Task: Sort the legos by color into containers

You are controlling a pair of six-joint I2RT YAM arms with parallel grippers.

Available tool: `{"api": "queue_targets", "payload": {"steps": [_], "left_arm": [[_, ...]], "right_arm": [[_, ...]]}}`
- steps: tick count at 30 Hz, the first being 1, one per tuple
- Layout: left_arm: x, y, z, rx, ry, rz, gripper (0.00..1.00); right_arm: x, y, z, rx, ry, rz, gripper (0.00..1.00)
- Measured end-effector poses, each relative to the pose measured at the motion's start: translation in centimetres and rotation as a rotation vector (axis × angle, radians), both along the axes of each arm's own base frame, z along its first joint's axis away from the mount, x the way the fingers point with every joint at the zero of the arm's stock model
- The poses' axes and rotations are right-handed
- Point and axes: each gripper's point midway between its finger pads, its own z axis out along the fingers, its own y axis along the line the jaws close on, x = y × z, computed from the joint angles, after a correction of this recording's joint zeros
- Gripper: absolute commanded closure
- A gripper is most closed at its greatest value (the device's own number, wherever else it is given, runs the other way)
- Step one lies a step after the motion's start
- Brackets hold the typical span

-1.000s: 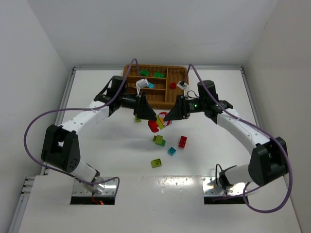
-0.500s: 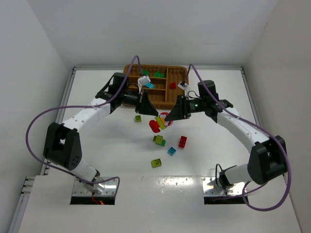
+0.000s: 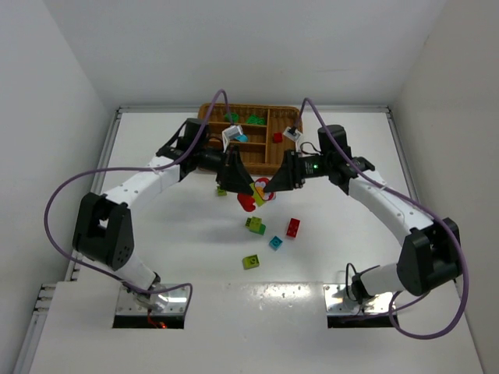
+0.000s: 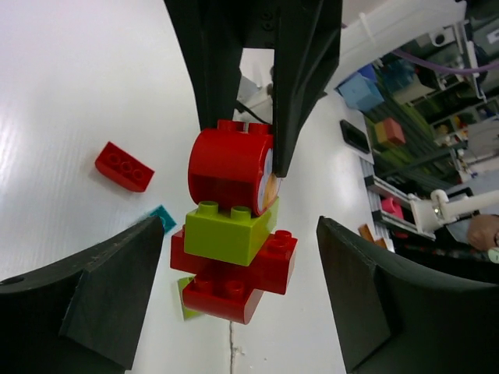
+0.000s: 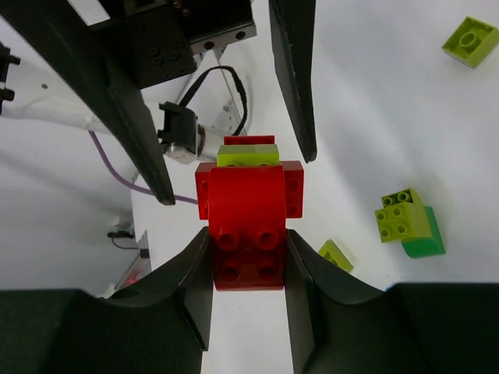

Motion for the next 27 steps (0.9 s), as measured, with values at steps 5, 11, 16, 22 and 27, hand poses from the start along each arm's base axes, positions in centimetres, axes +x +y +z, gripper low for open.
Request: {"api": "queue_targets", "payload": {"steps": [5,11,16,22,27], "left_arm": [[-0.6,0.0,0.0,-0.023,0.015,-0.044,0.33],[-1.0,-0.2,0.1,-0.035,0.004,-0.067,0.57],[-1.1,-0.1,0.2,-0.036,0.007,-0.07,0.63],[-1.1,-0.1,0.1,-0.035,0.009,-0.07,0.9],[-0.8,-0.1,-0.2,-0.019,0.01,-0.051,1.0]], "right_arm": [[-0.4,0.0,0.1,0.01,-0.001,0.028,0.81],[-0.9,0.1,0.2,0.023,0.008,0.057,0.81],[-1.0,0.1,0.5,0.028,0.001,0.067,0.81],[-1.0,0.1,0.4,0.025,0.0,0.066,0.81],[-0.3,0.0,0.2,-0.022,-0.02,0.03,0.81]]}}
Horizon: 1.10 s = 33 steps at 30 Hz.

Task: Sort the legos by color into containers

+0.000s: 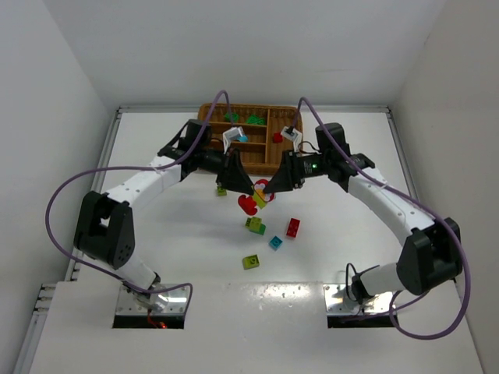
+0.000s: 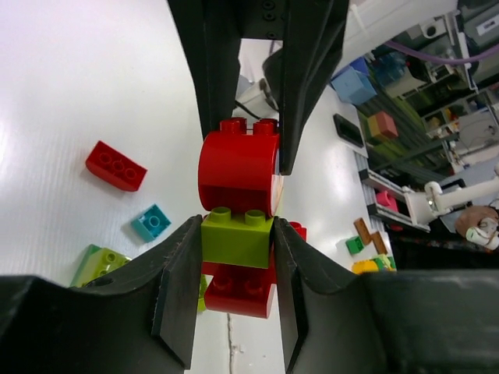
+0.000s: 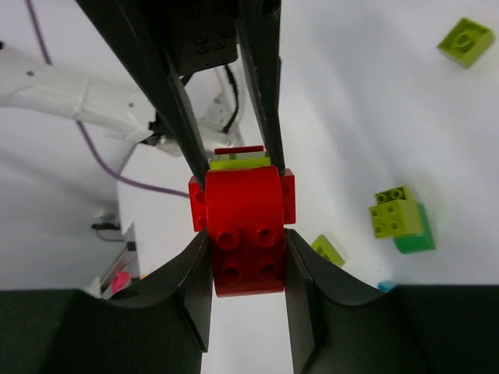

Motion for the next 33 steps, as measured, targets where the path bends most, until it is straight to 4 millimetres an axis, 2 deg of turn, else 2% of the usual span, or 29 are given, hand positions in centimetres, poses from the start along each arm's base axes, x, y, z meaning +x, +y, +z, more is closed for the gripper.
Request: {"api": "queue_targets", "payload": {"steps": [6,10,16,19,23,24,25,29,32,33], "left_arm": [[1.7,0.5,-0.9,0.049,-0.012,0.087,1.0],[2.7,1.2,-1.0,0.061,-0.008,0.128,1.0],[3.9,1.7,-1.4,0.092,0.014,0.196,1.0],[5.3,2.1,-1.7,0.125,0.032,0.272,1.0],[8.1,3.4,-2.9,0.182,0.075,0.419,1.0],[8.5,3.6,-3.1,0.19,0.083,0.438,1.0],[9.1,4.0,-3.5,0.207,0.097,0.473,1.0],[11.1,5.2,-4.7,0.267,0.129,0.602,1.0],[11.9,5.8,-5.1,0.29,0.144,0.663,1.0],[12.1,5.9,-5.2,0.295,0.149,0.68,1.0]], "right_arm": [[1.8,-0.4,-0.9,-0.098,-0.048,-0.097,0.81],[4.2,-2.0,-2.7,-0.215,-0.052,-0.25,0.81],[6.3,-3.3,-3.5,-0.285,-0.054,-0.394,0.81],[8.4,-4.3,-4.2,-0.345,-0.044,-0.507,0.81],[13.6,-5.6,-5.4,-0.452,-0.036,-0.697,0.79],[15.2,-6.2,-5.1,-0.481,-0.05,-0.755,0.78],[16.2,-6.3,-6.2,-0.517,-0.033,-0.774,0.78],[21.6,-6.3,-7.7,-0.59,-0.052,-0.866,0.76],[24.4,-6.4,-10.0,-0.652,-0.042,-0.902,0.63],[25.2,-6.3,-10.8,-0.67,-0.037,-0.911,0.49]]}}
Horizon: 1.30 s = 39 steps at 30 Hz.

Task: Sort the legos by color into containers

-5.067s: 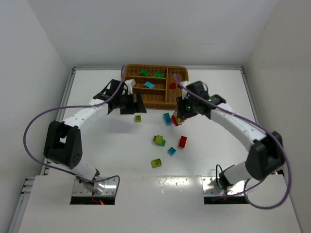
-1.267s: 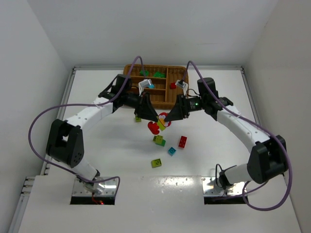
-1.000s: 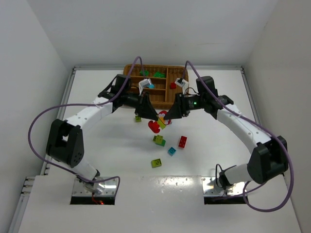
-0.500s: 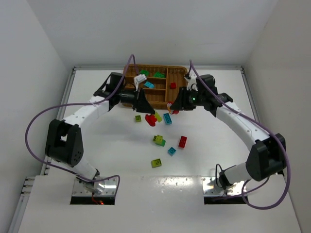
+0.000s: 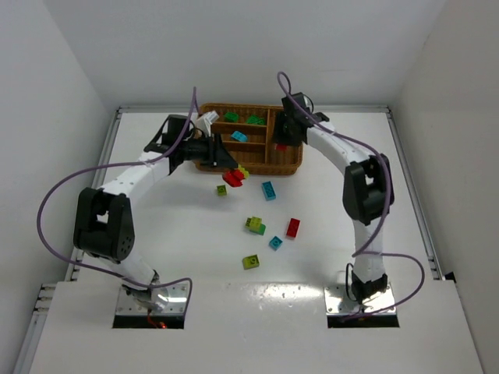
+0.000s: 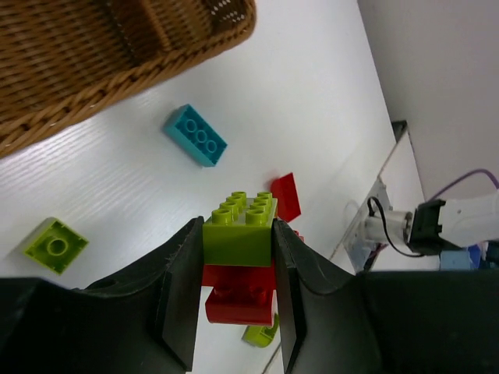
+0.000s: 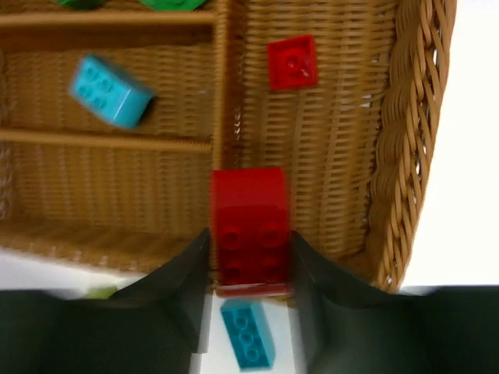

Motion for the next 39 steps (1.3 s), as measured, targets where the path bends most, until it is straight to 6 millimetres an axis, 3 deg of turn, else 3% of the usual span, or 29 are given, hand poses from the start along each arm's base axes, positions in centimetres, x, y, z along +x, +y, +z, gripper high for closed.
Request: {"api": "queue_targets", "payload": {"steps": [2,3,7,10,15,19,22,28,34,39], "left_arm": [[0.4,0.3,-0.1,0.007,0.01,0.03,1.0],[0.6,0.6,-0.2,0.011,0.014,0.048,1.0],[1.4,1.5,-0.4,0.023,0.028,0.105,1.0],[2.0,2.1,-0.7,0.035,0.038,0.15,1.0],[3.0,3.0,-1.2,0.066,0.052,0.239,1.0],[3.7,3.6,-1.6,0.094,0.06,0.307,1.0],[4.2,3.8,-1.9,0.117,0.061,0.351,1.0],[4.4,3.5,-2.1,0.14,0.062,0.394,1.0],[4.5,3.6,-1.7,0.141,0.056,0.425,1.0],[4.6,3.7,-1.7,0.143,0.054,0.436,1.0]], "right_arm": [[1.1,0.1,-1.5,-0.02,0.024,-0.02,0.28],[1.6,0.1,-2.1,-0.033,0.032,-0.026,0.23],[1.7,-0.2,-3.2,-0.058,0.066,-0.032,0.25],[1.0,-0.2,-2.3,-0.043,0.051,-0.019,0.29],[-4.5,0.5,1.8,0.077,0.022,0.053,0.33],[-8.9,3.6,6.3,0.236,-0.03,0.127,0.27],[-11.4,6.7,7.4,0.346,-0.026,0.185,0.24],[-13.8,11.2,5.5,0.435,0.071,0.236,0.24],[-13.4,13.8,2.9,0.45,0.143,0.22,0.29],[-12.7,15.0,2.8,0.461,0.144,0.213,0.33]]}}
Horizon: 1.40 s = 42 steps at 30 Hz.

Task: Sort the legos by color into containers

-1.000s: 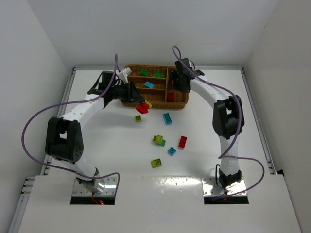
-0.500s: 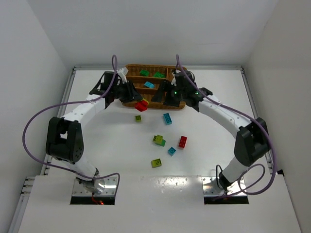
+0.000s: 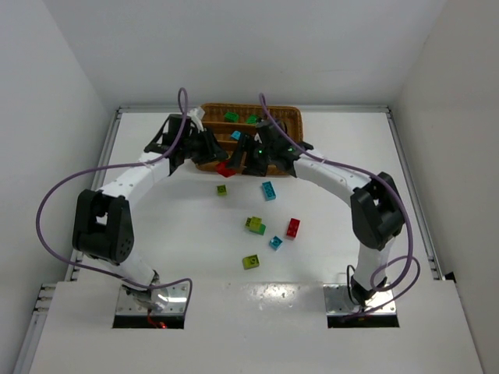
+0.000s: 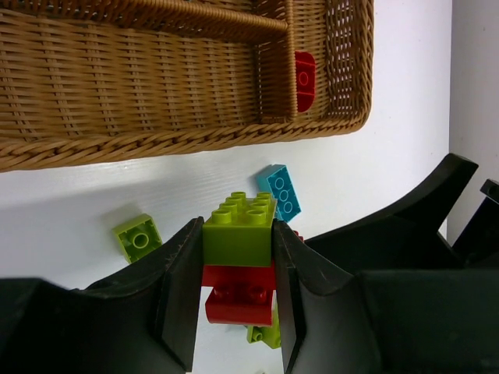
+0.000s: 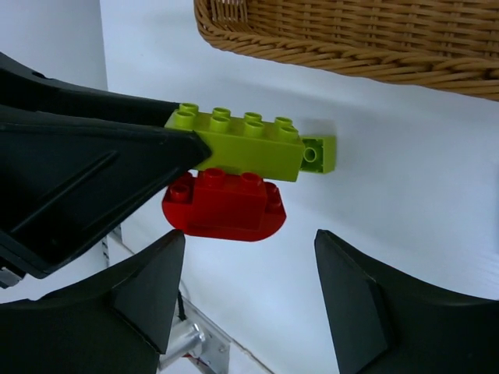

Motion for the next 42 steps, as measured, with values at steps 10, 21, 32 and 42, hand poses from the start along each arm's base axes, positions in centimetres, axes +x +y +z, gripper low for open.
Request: {"api": "queue_targets", "payload": {"steps": [10,21,32,42], "left_arm": [[-0.3,0.1,-0.6,0.004,0.014,0.005,1.0],[-0.6,0.5,-0.1,0.011,-0.001,0.018,1.0],[-0.4,0.6,0.2,0.015,-0.016,0.029,1.0],[-0.5,0.7,0.2,0.014,-0.009,0.037,1.0]], "right_arm": [[0.7,1.2,1.3,0.029,-0.026,-0.017,0.49],[0.6,1.8,0.3,0.009,-0.004,-0.026,0.59],[0.9,1.8,0.5,0.016,-0.006,-0.049,0.81],[0.6,1.7,0.2,-0.002,-0.053,-0.03,0.91]]}}
